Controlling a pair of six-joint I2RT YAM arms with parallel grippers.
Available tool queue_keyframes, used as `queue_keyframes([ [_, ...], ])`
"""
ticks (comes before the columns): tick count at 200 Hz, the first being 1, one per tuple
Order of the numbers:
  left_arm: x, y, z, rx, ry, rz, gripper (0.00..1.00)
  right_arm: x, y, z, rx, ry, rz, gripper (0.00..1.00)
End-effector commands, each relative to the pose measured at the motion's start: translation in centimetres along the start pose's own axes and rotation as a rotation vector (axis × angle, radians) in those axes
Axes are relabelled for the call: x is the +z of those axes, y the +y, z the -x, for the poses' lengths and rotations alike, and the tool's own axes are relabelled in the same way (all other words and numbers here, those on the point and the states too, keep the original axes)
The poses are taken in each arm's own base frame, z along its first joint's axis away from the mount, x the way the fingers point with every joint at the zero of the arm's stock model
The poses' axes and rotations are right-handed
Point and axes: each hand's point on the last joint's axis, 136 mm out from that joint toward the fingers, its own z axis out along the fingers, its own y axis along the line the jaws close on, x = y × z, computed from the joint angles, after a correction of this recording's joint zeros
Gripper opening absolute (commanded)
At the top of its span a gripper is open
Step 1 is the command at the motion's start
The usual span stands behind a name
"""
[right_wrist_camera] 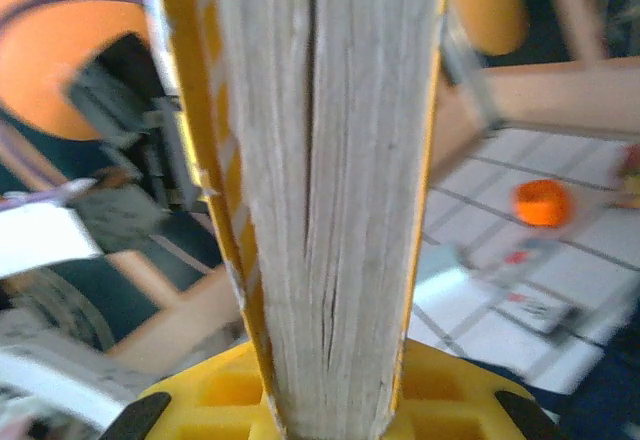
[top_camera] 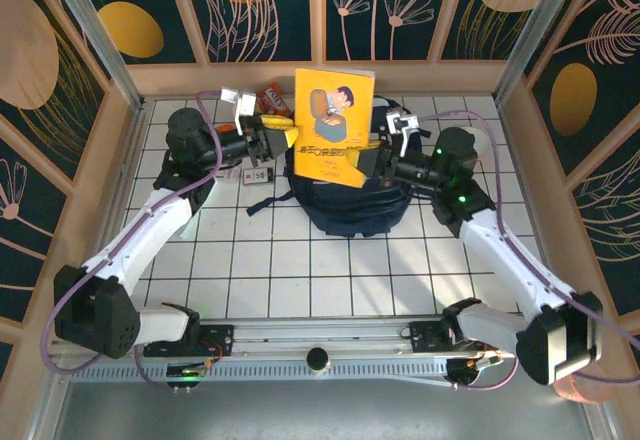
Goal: Pack books, pencil case, and school supplies into a backpack
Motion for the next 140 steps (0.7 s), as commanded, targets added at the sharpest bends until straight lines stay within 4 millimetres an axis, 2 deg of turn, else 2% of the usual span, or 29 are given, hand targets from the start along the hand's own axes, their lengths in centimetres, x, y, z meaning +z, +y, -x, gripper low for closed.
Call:
queue_keyframes([
  [1,-1.1,1.1,0.0,0.238,0.063,0.148,0.53,-2.8,-2.2,0.9,-0.24,0.019,-0.28,0.0],
  [22,-1.7,1.5,-1.0,0.382,0.135,0.184,0.58,-4.1,-3.8,-1.5,-0.384,0.157,-0.374,0.0],
  [48,-2.1,0.8,-2.1,0.582,0.215,0.139,0.63,-5.1,-5.3,-5.4,-0.539,0.372,-0.41,0.0],
  [73,-1.8,0.0,-4.0,0.673,0.249,0.038,0.65,-5.0,-6.0,-7.8,-0.644,0.505,-0.403,0.0],
  [88,-1.2,0.1,-5.9,0.734,0.303,0.01,0.66,-4.7,-6.3,-9.4,-0.724,0.594,-0.384,0.0],
  [106,-0.3,0.7,-8.8,0.808,0.419,-0.003,0.69,-4.2,-6.9,-10.4,-0.789,0.656,-0.382,0.0],
  [118,0.2,1.0,-10.4,0.826,0.481,-0.027,0.7,-3.3,-6.2,-11.0,-0.822,0.674,-0.332,0.0],
  [140,0.8,1.1,-12.2,0.836,0.524,-0.07,0.72,-2.4,-5.6,-11.2,-0.846,0.676,-0.277,0.0],
])
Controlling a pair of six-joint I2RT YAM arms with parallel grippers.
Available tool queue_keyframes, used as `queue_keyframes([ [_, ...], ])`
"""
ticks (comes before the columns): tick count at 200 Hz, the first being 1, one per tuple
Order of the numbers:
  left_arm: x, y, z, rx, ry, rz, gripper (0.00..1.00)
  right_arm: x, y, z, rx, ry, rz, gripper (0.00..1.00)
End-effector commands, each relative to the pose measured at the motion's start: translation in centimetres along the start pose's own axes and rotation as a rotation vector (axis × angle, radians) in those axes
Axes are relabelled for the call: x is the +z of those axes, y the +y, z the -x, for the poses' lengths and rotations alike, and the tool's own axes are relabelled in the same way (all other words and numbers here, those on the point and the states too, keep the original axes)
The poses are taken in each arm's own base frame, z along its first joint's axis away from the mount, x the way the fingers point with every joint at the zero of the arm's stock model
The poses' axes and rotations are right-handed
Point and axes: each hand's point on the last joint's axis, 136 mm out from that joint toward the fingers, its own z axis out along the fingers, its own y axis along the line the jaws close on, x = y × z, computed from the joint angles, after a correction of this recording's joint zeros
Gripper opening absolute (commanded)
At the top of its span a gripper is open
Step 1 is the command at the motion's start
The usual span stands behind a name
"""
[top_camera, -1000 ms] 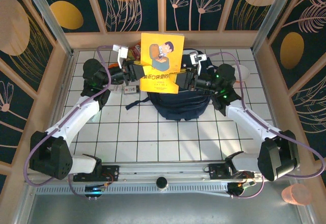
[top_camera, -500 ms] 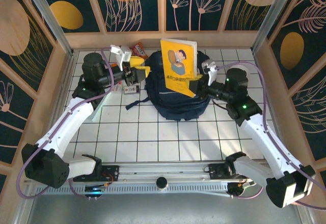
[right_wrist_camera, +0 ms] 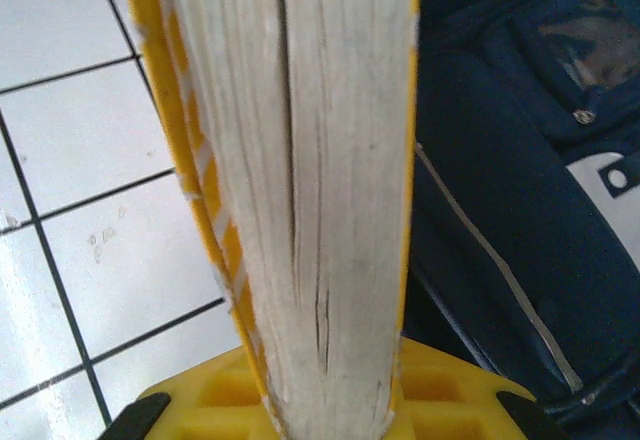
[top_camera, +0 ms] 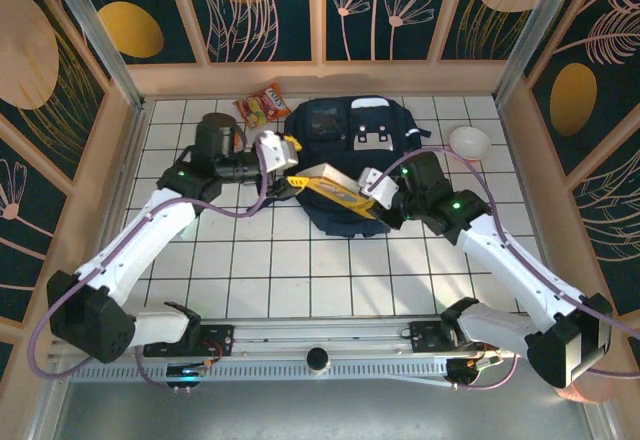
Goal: Pack books, pencil case, and school supplies into a backpack
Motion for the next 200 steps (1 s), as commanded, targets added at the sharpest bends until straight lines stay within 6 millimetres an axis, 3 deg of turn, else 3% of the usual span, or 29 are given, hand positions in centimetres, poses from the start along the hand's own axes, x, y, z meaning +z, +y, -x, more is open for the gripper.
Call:
queue_keyframes([
  [1,1.1,-1.3,-2.0,0.114,0.079,-0.066,0.72,-0.9,-1.1,3.1,-0.141,-0.071,-0.041,0.0],
  [40,2.4,-2.1,-2.8,0.09,0.081,-0.126,0.72,-0.8,-0.6,4.5,-0.188,-0.124,0.001,0.0],
  [57,2.7,-2.3,-2.9,0.075,0.069,-0.148,0.67,-0.9,-0.5,4.9,-0.201,-0.143,0.01,0.0],
  [69,2.9,-2.5,-2.7,0.067,0.055,-0.166,0.53,-0.9,-0.5,5.0,-0.206,-0.153,0.013,0.0],
  [82,2.8,-2.8,-2.2,0.057,0.027,-0.186,0.26,-1.2,-0.8,5.4,-0.194,-0.178,0.007,0.0],
  [97,2.7,-3.1,-1.4,0.063,-0.025,-0.191,0.0,-2.4,-1.7,6.7,-0.14,-0.264,-0.005,0.19],
  [116,2.4,-2.2,1.0,0.033,-0.157,-0.133,0.0,-4.4,-3.7,6.7,-0.001,-0.402,-0.037,0.39],
  [137,1.5,-1.9,3.7,-0.026,-0.314,-0.144,0.0,-6.1,-4.2,5.2,0.101,-0.532,-0.062,0.48],
  [169,1.4,-2.1,5.1,-0.111,-0.407,-0.234,0.0,-10.2,-3.4,4.5,0.194,-0.774,-0.054,0.56],
  [200,0.9,-2.4,6.8,-0.146,-0.492,-0.33,0.0,-11.9,-2.5,4.3,0.23,-0.883,-0.037,0.56],
])
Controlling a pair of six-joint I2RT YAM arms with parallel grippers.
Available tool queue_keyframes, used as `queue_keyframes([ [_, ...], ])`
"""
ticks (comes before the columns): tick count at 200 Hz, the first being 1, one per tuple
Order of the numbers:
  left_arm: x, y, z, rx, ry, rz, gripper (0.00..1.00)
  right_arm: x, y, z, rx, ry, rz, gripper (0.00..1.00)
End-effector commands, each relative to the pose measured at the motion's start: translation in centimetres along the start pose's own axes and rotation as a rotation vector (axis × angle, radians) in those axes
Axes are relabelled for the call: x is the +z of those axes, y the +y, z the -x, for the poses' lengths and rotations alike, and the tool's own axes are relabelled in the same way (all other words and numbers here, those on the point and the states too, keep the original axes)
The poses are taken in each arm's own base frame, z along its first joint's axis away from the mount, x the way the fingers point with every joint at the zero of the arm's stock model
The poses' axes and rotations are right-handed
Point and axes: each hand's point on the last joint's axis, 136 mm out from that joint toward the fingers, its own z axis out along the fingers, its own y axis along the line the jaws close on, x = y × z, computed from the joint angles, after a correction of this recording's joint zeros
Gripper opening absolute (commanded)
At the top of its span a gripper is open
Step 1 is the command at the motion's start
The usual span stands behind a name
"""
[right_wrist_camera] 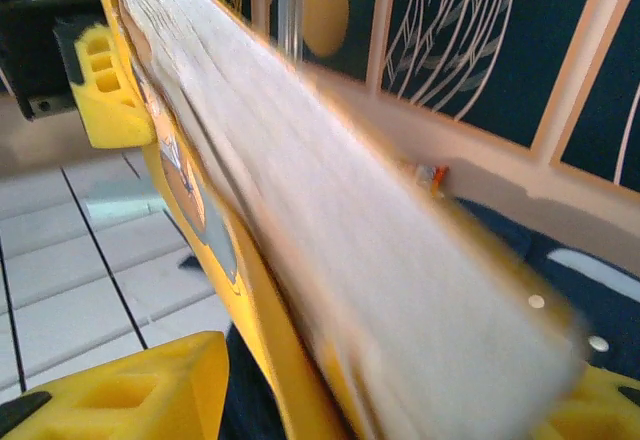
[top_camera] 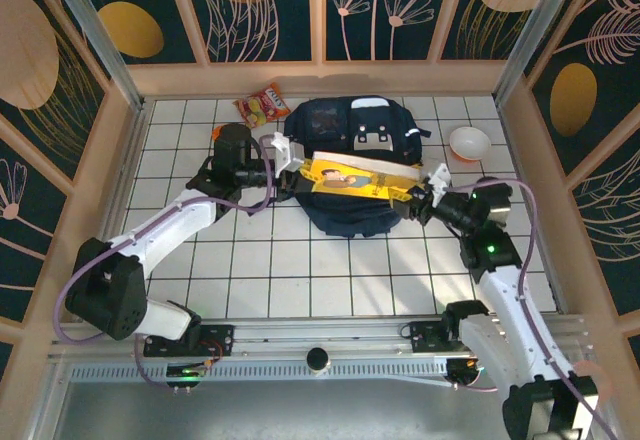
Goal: Pack books, pencil case, and school supplies into a backpack
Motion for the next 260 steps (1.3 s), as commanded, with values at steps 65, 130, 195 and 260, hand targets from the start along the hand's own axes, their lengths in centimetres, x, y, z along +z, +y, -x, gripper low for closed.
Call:
queue_keyframes([
  [65,0.0,-1.7,5.1,0.038,-0.138,-0.194,0.0,-1.3,4.4,5.1,0.095,-0.206,0.319,0.51],
  [130,0.3,4.4,2.6,-0.01,-0.056,0.186,0.63,-2.4,-4.4,3.1,0.375,-0.146,-0.066,0.0],
  [195,5.3,7.3,-9.8,0.254,0.434,0.28,0.73,-5.8,-11.1,-1.3,0.726,-0.097,-0.562,0.0],
  [260,10.5,6.7,-16.3,0.248,0.558,0.099,0.78,-6.6,-10.8,-3.0,0.773,-0.061,-0.625,0.0],
])
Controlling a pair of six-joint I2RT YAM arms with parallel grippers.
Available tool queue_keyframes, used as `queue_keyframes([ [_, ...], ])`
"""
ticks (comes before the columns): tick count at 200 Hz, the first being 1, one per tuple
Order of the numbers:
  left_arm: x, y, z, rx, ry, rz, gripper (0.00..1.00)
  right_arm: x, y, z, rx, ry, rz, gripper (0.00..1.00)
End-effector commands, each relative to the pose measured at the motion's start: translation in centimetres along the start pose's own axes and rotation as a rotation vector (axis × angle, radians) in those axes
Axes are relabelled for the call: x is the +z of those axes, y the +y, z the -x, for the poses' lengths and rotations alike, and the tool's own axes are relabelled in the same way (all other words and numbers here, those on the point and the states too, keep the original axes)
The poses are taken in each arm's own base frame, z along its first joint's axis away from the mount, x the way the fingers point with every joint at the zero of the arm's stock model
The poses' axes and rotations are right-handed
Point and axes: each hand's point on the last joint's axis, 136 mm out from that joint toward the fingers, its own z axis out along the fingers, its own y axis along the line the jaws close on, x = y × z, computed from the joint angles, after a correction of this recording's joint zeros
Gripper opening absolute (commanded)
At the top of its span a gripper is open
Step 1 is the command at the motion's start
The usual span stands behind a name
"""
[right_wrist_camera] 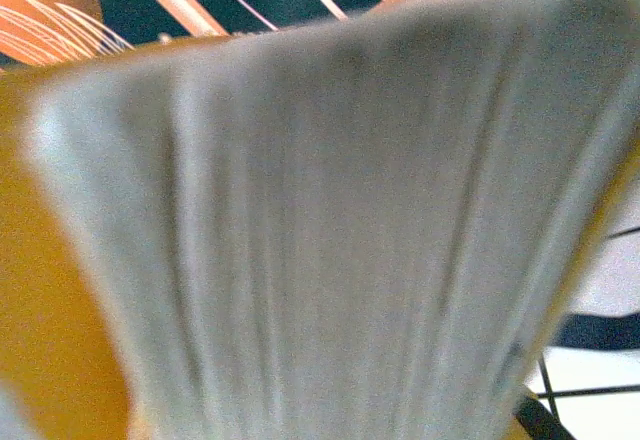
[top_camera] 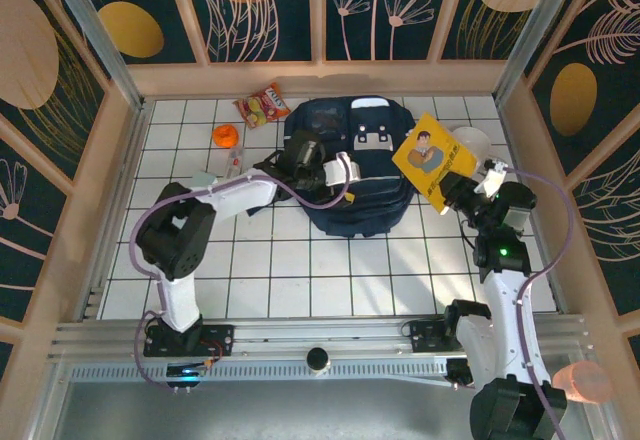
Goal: Pack books, pencil case, and school supplies into a backpack
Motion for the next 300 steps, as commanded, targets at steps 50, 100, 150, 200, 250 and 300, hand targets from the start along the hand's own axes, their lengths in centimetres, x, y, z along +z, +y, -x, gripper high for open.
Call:
queue_keyframes([
  [50,4.2,0.5,-3.4,0.005,0.131,-0.004,0.83,-0.5,0.9,1.3,-0.017,-0.05,0.009,0.0],
  [100,3.0,2.4,-2.2,-0.037,0.107,0.121,0.04,-0.9,-1.3,1.6,0.064,-0.076,-0.114,0.0],
  [150,-2.9,2.4,4.4,-0.248,-0.087,0.159,0.0,-2.5,-4.4,3.3,0.159,-0.136,-0.313,0.0],
  [200,-6.9,4.8,10.2,-0.438,-0.255,0.225,0.0,-4.1,-5.4,4.0,0.242,-0.132,-0.436,0.0],
  [250,-8.5,9.7,13.6,-0.586,-0.339,0.362,0.0,-3.8,-2.8,1.1,0.394,-0.033,-0.278,0.0],
  [300,-7.6,11.2,14.9,-0.648,-0.359,0.347,0.0,-3.5,1.1,-0.1,0.463,0.063,-0.089,0.0],
])
